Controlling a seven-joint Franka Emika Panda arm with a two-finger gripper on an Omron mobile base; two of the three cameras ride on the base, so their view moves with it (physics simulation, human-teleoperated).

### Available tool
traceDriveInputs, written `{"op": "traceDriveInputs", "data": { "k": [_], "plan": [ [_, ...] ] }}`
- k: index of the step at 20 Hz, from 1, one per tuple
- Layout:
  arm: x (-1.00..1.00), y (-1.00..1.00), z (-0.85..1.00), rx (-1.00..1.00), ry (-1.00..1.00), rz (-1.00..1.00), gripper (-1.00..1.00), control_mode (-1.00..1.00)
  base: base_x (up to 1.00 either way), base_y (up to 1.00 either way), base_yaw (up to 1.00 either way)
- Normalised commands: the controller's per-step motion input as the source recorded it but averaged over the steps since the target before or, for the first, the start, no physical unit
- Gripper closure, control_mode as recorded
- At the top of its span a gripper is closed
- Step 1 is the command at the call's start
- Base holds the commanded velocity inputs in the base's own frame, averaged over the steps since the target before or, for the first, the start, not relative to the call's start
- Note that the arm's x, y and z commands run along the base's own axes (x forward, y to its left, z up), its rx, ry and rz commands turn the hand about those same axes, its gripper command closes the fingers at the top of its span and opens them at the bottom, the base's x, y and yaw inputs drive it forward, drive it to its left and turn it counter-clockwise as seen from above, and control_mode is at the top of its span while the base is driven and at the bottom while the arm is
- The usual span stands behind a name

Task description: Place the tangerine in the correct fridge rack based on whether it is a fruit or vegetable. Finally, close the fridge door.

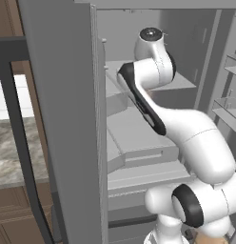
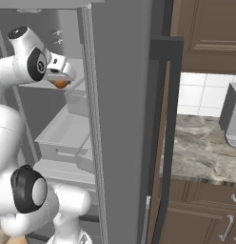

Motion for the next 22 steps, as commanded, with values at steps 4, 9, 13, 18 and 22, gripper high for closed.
{"op": "traceDriveInputs", "data": {
  "k": [4, 9, 13, 18, 22],
  "plan": [
    [0.62, 0.0, 0.14, 0.0, 0.12, 0.0, 1.0, -1.0, 0.0, 0.0, 0.0],
    [0.67, 0.0, 0.0, 0.0, 0.05, 0.0, 1.0, -1.0, 0.0, 0.0, 0.0],
    [0.78, 0.0, -0.08, 0.0, 0.0, 0.0, 1.0, -1.0, 0.0, 0.0, 0.0],
    [0.93, 0.0, -0.21, 0.0, 0.01, 0.0, 1.0, -1.0, 0.0, 0.0, 0.0],
    [0.95, 0.0, -0.46, -0.02, 0.03, 0.0, 1.0, -1.0, 0.0, 0.0, 0.0]
  ]
}}
